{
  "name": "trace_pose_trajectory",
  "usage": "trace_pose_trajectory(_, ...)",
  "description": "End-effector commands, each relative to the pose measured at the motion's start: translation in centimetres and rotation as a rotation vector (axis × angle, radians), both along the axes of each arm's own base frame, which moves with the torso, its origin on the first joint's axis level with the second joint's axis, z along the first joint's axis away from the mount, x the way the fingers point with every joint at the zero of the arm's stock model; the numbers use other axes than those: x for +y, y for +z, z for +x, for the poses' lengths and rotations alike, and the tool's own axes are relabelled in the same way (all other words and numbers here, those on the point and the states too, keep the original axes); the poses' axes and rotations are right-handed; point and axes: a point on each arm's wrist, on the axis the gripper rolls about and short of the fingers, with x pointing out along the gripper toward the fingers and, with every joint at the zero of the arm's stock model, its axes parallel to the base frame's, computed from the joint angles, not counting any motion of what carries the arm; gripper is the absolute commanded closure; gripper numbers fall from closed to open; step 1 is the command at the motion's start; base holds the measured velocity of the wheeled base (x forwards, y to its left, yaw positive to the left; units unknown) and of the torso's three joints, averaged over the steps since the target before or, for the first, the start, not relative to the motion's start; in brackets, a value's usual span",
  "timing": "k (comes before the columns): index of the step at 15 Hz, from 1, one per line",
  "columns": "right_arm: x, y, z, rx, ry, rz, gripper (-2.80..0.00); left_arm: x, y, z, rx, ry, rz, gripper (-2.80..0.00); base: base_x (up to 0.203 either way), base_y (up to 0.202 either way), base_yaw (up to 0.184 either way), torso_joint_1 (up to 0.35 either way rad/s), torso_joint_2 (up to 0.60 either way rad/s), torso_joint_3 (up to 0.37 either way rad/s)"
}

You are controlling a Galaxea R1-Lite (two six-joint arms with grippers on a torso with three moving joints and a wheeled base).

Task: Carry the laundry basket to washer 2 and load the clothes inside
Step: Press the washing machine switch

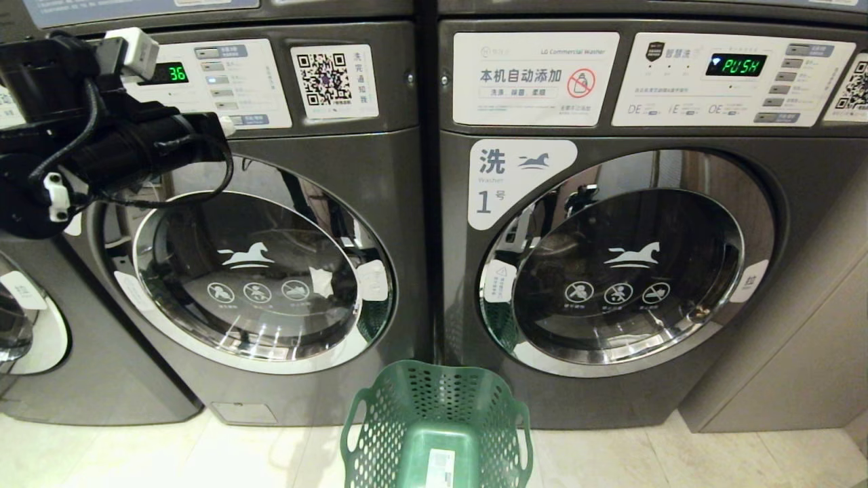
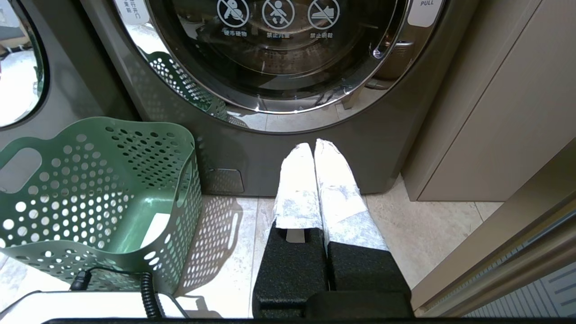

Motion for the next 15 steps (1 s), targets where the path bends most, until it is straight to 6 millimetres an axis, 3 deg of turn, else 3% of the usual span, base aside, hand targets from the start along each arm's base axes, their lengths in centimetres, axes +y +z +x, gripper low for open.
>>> trace_pose_trajectory(1,0.0,0.0,0.0,0.001,0.0,0.0,0.0,-0.1,-0.4,0.8,0.007,-0.001,0.001,0.0,0.0,0.0,0.0,0.0,0.0,0.0)
trace_pose_trajectory(15,0.0,0.0,0.0,0.001,0.0,0.0,0.0,-0.3,-0.6,2.1,0.003,-0.005,0.0,0.0,0.0,0.0,0.0,0.0,0.0,0.0)
